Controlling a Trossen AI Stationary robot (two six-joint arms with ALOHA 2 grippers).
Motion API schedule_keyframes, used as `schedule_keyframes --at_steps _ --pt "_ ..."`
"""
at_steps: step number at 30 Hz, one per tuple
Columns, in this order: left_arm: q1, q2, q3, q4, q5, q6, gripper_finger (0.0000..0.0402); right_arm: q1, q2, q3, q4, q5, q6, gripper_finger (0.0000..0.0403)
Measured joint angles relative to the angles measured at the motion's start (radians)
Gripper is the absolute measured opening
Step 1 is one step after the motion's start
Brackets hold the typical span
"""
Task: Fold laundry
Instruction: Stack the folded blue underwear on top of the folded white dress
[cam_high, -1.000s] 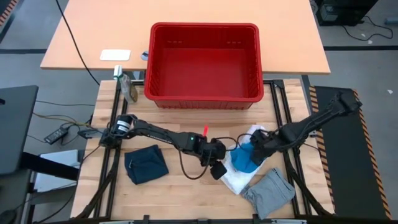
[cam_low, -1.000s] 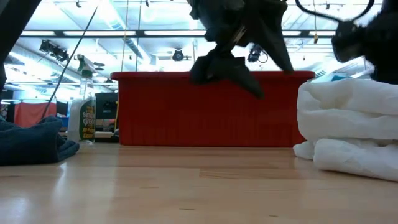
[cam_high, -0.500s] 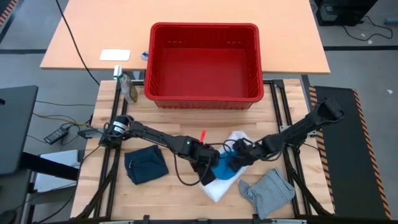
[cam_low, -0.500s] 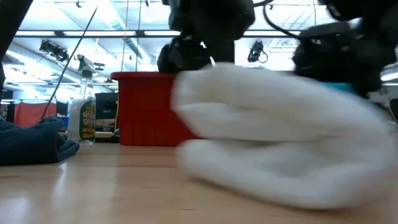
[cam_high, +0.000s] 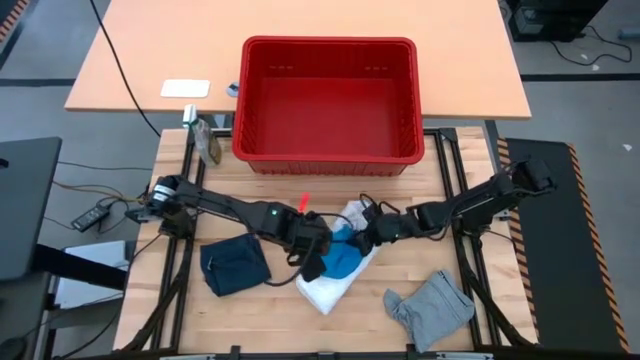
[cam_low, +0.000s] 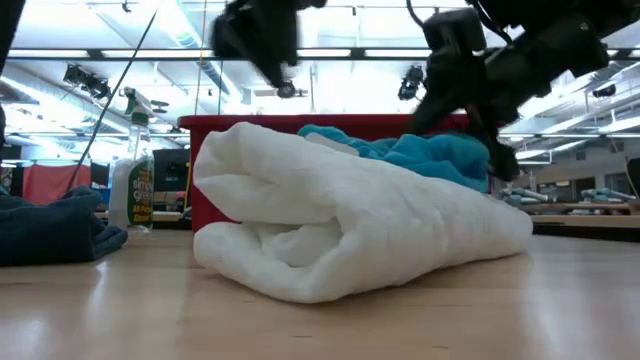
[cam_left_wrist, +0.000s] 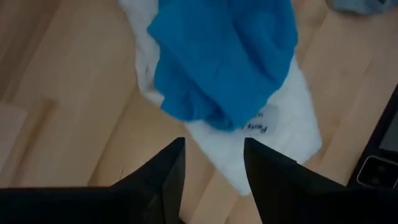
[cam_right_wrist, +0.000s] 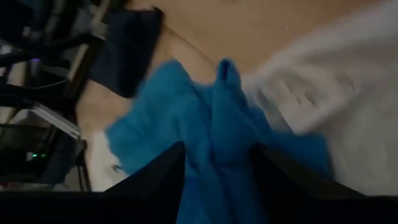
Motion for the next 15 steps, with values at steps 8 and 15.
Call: schedule_keyframes --at_steps 8,15 --pt "-0.043 -0.262 -0.408 0.214 -0.005 -0.268 0.0164 -0.051 -0.016 0.002 0.167 -0.016 -0.212 0.0191" --pt "-0.186 -0.421 -0.690 0.474 -0.022 -0.700 0.0178 -0.117 -0.025 0.003 0.069 -0.279 -0.243 0.0195"
